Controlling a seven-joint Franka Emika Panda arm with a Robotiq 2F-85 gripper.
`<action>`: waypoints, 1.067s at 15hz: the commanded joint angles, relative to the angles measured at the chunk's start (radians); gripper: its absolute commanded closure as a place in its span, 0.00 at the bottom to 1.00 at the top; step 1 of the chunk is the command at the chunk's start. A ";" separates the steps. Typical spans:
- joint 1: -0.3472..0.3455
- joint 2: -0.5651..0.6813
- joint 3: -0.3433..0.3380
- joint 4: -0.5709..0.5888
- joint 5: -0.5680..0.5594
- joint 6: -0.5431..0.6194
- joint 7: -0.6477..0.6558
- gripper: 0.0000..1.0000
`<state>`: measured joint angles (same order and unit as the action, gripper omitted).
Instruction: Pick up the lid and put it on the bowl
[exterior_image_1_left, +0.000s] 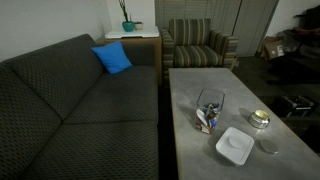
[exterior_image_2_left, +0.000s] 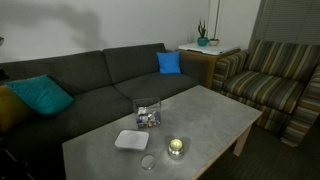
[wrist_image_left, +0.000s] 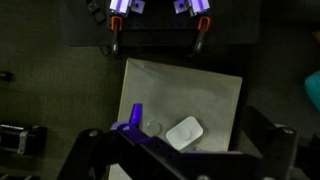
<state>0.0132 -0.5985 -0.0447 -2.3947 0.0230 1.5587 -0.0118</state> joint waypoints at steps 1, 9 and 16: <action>-0.005 0.029 0.013 0.005 0.016 -0.010 -0.005 0.00; -0.001 0.079 0.015 0.030 0.024 -0.028 -0.005 0.00; 0.000 0.056 0.026 -0.001 0.024 0.021 0.010 0.00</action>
<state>0.0248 -0.5205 -0.0379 -2.3674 0.0438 1.5372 -0.0108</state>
